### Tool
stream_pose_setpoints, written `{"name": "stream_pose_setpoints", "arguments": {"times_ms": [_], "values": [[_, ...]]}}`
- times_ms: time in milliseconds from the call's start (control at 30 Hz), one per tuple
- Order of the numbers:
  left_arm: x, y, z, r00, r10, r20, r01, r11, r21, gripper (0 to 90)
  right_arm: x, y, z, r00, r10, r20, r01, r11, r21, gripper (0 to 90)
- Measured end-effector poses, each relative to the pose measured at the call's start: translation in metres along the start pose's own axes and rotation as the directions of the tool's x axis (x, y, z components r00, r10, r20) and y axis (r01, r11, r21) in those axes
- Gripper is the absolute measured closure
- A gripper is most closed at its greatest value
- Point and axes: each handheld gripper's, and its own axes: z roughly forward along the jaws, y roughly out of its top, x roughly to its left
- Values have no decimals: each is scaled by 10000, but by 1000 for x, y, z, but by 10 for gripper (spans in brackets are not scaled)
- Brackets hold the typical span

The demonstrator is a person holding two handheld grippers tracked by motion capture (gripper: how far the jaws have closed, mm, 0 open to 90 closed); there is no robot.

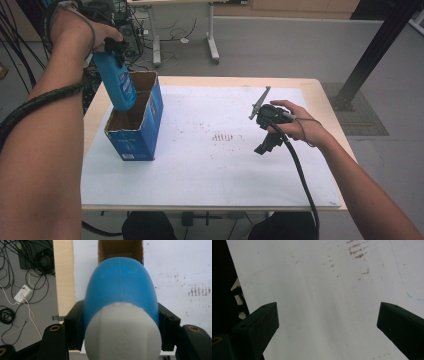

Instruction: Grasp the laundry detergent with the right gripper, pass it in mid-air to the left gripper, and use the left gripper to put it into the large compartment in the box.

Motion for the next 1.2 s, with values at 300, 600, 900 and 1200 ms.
{"name": "stream_pose_setpoints", "arguments": {"times_ms": [300, 600, 900, 1200], "values": [[-5, -3, 26, 10000, 34, 94, -36, 9996, 270, 380, 1, -1, -1, 10000, -9, -25, 9, 10000, -11, 37], [-13, -7, 54, 9999, 114, 43, -116, 9988, 478, 380, 2, -1, 0, 10000, -11, -86, 10, 10000, -41, 39], [-16, -14, 80, 9998, 166, 87, -172, 9978, 647, 380, 3, -3, -1, 10000, -20, -73, 19, 10000, -40, 37], [-17, -20, 107, 9997, 200, 167, -213, 9965, 809, 380, 4, -4, 0, 9999, 14, -133, -15, 10000, -75, 38]]}}
